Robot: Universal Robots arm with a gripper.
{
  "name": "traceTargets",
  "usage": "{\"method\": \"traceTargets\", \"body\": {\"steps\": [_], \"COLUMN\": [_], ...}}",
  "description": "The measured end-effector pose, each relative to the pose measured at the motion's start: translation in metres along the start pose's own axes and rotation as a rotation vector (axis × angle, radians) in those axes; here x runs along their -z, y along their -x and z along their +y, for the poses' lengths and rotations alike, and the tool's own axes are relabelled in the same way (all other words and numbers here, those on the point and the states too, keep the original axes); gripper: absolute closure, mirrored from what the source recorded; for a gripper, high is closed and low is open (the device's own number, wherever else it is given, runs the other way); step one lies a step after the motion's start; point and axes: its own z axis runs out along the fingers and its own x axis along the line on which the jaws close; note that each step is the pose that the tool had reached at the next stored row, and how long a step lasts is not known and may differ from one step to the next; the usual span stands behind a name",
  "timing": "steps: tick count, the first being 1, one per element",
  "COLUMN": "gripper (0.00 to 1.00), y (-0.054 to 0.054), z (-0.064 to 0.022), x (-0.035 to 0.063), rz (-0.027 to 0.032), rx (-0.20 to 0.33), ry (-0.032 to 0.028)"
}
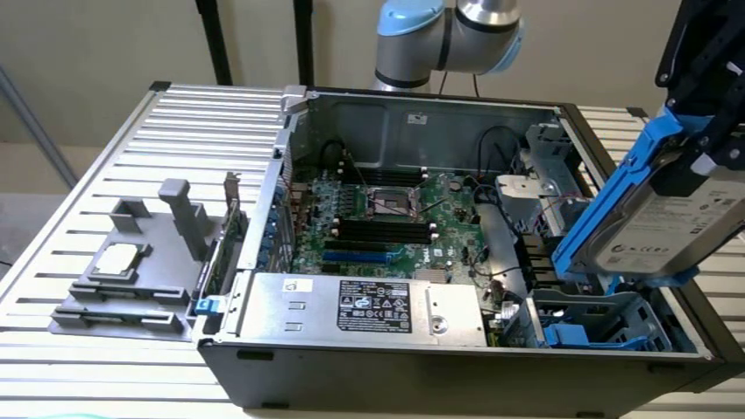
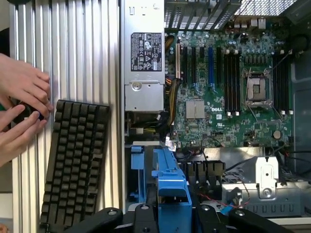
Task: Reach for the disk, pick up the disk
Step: 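Pick up the disk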
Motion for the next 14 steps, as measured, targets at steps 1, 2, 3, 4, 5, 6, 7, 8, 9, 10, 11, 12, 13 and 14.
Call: {"method": "traceTargets", "body": {"steps": [1,2,3,4,5,6,7,8,9,10,11,12,13,14], "gripper": [0.67,0.67,0.67,0.67,0.67,0.67,0.67,0.67,0.67,0.67,0.67,0.67,0.67,0.67], "y": [-0.0006,-0.0014,-0.0021,-0.0027,-0.0030,-0.0030,-0.0030,-0.0030,-0.0030,-0.0030,-0.0031,-0.0031,-0.0031,-0.0031], "z": [-0.0014,-0.0025,-0.0033,-0.0039,-0.0043,-0.0043,-0.0042,-0.0043,-0.0043,-0.0043,-0.0044,-0.0043,-0.0043,-0.0043], "x": [-0.0009,-0.0017,-0.0024,-0.0026,-0.0025,-0.0026,-0.0026,-0.0026,-0.0025,-0.0025,-0.0026,-0.0026,-0.0026,-0.0025], "rz": [-0.0015,-0.0039,-0.0060,-0.0074,-0.0083,-0.0083,-0.0084,-0.0084,-0.0084,-0.0083,-0.0084,-0.0084,-0.0084,-0.0084], "rx": [0.000,0.000,0.000,0.001,0.001,0.001,0.000,0.000,0.001,0.001,0.001,0.001,0.001,0.001], "ry": [0.0001,0.0002,0.0006,0.0020,0.0043,0.0049,0.0053,0.0054,0.0054,0.0054,0.0054,0.0054,0.0054,0.0054]}}
